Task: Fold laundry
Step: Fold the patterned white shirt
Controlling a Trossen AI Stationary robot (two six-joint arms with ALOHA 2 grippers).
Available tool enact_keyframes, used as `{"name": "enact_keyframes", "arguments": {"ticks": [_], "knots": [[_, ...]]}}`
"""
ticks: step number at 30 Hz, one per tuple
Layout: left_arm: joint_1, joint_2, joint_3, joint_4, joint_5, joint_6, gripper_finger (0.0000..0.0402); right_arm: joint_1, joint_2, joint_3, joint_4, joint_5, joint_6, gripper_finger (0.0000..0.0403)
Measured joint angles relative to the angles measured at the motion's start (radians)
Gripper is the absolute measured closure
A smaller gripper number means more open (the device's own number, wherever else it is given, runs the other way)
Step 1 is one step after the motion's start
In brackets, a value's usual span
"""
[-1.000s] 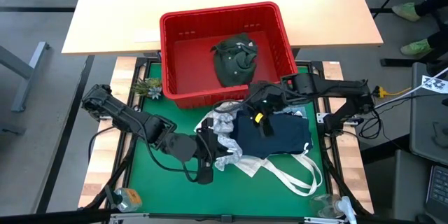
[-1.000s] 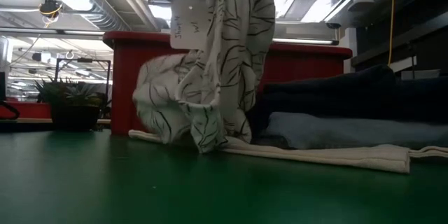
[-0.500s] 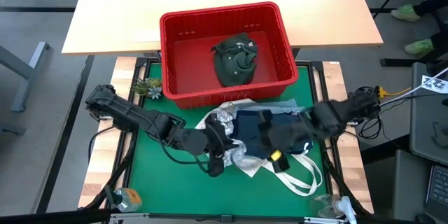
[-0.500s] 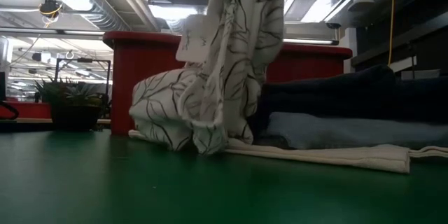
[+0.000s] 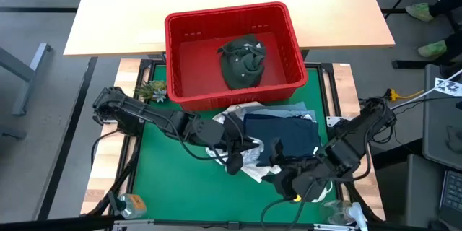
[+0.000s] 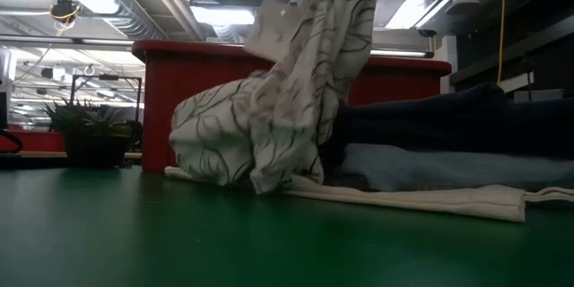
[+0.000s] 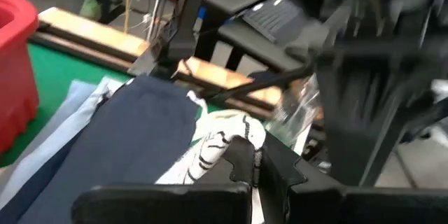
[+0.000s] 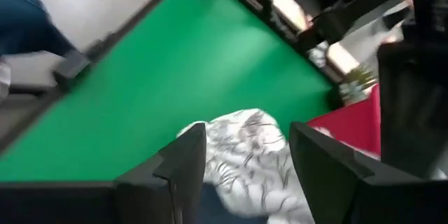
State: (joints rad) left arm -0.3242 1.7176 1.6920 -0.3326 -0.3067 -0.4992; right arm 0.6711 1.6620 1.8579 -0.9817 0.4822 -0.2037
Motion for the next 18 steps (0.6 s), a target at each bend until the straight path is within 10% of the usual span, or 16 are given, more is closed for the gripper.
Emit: {"name": "enact_keyframes", "arguments": {"ticks": [18], "knots": [[0.017, 0.000, 0.000, 0.008, 0.031, -0.024, 0.0401, -0.031, 0.089, -0.022, 0.064, 0.255, -0.322, 0.0198]]}}
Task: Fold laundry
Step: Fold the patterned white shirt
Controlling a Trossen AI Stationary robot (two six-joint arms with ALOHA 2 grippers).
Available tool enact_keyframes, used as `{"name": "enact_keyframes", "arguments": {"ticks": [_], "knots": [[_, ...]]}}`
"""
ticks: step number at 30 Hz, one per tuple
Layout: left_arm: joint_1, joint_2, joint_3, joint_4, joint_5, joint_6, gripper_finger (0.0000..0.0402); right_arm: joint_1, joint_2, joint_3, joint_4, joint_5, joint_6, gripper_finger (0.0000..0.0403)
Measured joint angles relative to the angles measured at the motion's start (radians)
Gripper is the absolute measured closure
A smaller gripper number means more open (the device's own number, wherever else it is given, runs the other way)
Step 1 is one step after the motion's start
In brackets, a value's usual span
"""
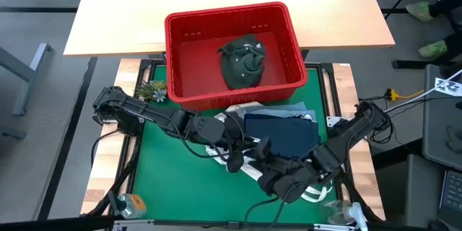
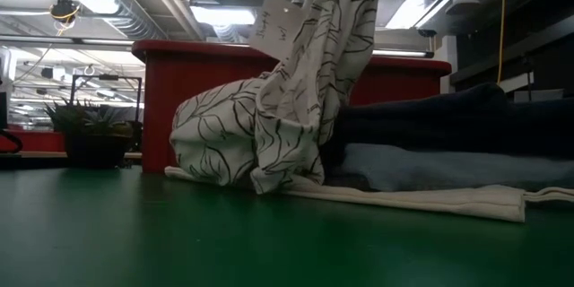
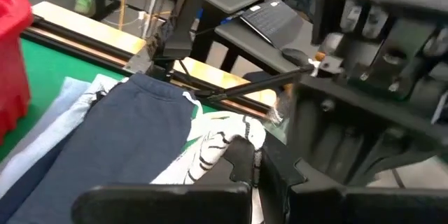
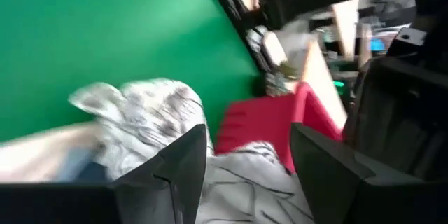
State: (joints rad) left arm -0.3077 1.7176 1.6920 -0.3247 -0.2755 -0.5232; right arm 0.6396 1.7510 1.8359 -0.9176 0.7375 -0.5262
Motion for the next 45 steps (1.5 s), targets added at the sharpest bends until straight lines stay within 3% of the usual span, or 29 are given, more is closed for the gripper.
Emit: {"name": "enact_keyframes", "arguments": {"ticks": [6, 21, 29, 40, 45], "knots": [[0.000, 0.000, 0.000, -0.002, 0.007, -0.006, 0.0401, 0.003, 0.030, -0.001, -0.008, 0.128, -0.047, 0.0198], [0.001, 0.000, 0.000, -0.007, 0.003, -0.026, 0.0395, 0.003, 0.030, -0.001, -0.122, 0.144, -0.038, 0.0204], [0.000, 0.000, 0.000, -0.006, 0.058, -0.052, 0.0395, 0.001, 0.030, -0.001, -0.196, 0.155, -0.036, 0.0279], [-0.001, 0.000, 0.000, -0.005, 0.060, -0.051, 0.0394, 0.001, 0.030, 0.000, -0.192, 0.178, -0.025, 0.0390], [-0.001, 0.000, 0.000, -0.005, 0.059, -0.043, 0.0387, 0.001, 0.030, 0.000, -0.193, 0.178, 0.034, 0.0386]]}}
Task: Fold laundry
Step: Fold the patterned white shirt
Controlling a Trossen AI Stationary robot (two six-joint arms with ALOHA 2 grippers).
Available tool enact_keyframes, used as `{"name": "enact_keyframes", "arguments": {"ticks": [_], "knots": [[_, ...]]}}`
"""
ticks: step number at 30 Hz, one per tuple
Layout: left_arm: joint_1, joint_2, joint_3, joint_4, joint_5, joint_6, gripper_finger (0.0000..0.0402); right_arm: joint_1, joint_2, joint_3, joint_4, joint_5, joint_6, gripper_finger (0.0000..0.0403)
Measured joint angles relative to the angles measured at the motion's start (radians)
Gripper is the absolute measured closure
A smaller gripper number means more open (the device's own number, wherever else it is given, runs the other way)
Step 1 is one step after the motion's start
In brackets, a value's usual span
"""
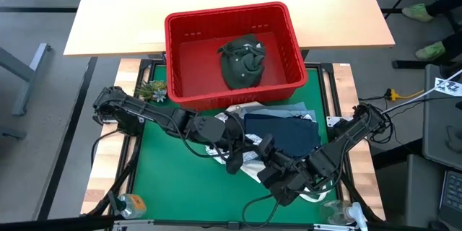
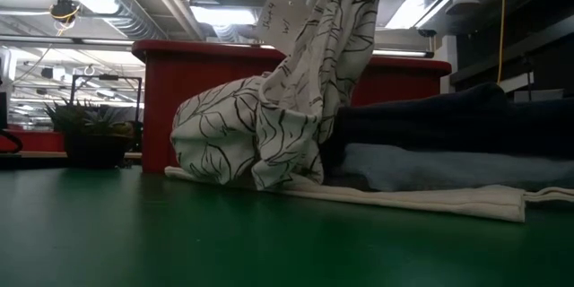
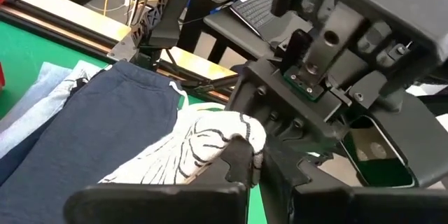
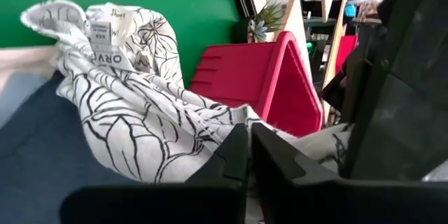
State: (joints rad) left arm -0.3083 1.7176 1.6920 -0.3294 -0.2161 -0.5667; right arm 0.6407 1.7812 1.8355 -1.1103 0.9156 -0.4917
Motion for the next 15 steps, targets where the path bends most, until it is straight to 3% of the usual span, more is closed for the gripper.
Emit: {"name": "enact_keyframes", "arguments": {"ticks": [3, 10, 15], "knots": [[0.000, 0.000, 0.000, 0.000, 0.000, 0.020, 0.0386, 0.001, 0.000, 0.000, -0.004, -0.001, 0.049, 0.0389], [0.000, 0.000, 0.000, -0.028, -0.002, 0.225, 0.0382, 0.027, -0.002, 0.001, -0.085, -0.049, 0.219, 0.0395], [0.001, -0.001, 0.000, -0.106, -0.016, 0.262, 0.0345, 0.086, -0.007, 0.001, -0.174, -0.125, 0.367, 0.0398]]}}
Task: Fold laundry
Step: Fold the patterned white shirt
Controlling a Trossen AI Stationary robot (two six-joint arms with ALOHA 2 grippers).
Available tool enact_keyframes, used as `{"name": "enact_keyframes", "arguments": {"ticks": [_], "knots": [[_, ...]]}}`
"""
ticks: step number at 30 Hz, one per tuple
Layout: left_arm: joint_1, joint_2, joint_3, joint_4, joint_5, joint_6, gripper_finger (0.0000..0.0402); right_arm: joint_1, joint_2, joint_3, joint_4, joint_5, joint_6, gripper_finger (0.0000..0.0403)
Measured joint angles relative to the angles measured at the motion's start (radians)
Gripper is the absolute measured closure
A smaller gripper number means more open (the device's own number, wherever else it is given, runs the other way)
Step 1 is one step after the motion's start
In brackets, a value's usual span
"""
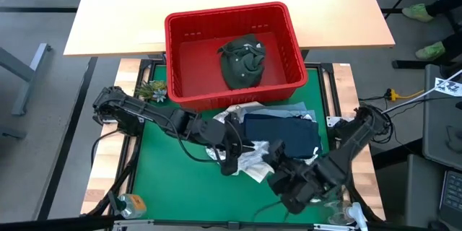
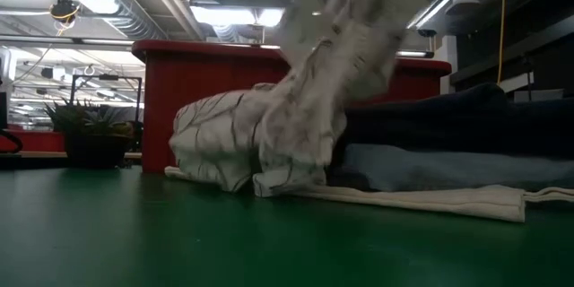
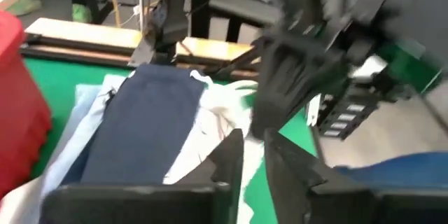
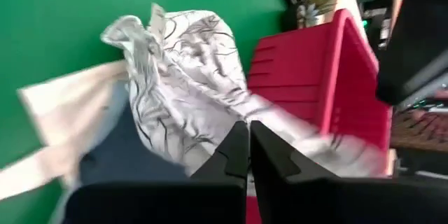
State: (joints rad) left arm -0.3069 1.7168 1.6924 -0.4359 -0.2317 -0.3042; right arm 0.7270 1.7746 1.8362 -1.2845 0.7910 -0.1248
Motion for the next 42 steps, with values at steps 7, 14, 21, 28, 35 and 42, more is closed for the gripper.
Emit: {"name": "enact_keyframes", "arguments": {"ticks": [7, 14, 21, 28, 35, 42], "knots": [[0.000, 0.000, 0.000, -0.104, -0.030, 0.002, 0.0277, 0.097, -0.007, 0.000, -0.166, -0.089, 0.339, 0.0399], [0.009, -0.002, -0.103, -0.096, -0.061, 0.003, 0.0257, 0.204, -0.007, 0.000, -0.162, -0.306, 0.598, 0.0400], [0.054, -0.001, -0.252, -0.054, -0.062, 0.003, 0.0269, 0.305, -0.007, 0.000, -0.144, -0.343, 0.808, 0.0397], [0.103, -0.001, -0.408, 0.161, 0.044, -0.009, 0.0288, 0.357, -0.007, 0.000, -0.123, -0.310, 0.882, 0.0398], [0.040, -0.001, -0.458, 0.294, 0.224, -0.129, 0.0302, 0.333, -0.007, 0.000, -0.131, -0.220, 0.872, 0.0398], [-0.113, -0.001, -0.459, 0.317, 0.121, -0.131, 0.0303, 0.309, -0.007, 0.000, -0.131, -0.243, 0.867, 0.0398]]}}
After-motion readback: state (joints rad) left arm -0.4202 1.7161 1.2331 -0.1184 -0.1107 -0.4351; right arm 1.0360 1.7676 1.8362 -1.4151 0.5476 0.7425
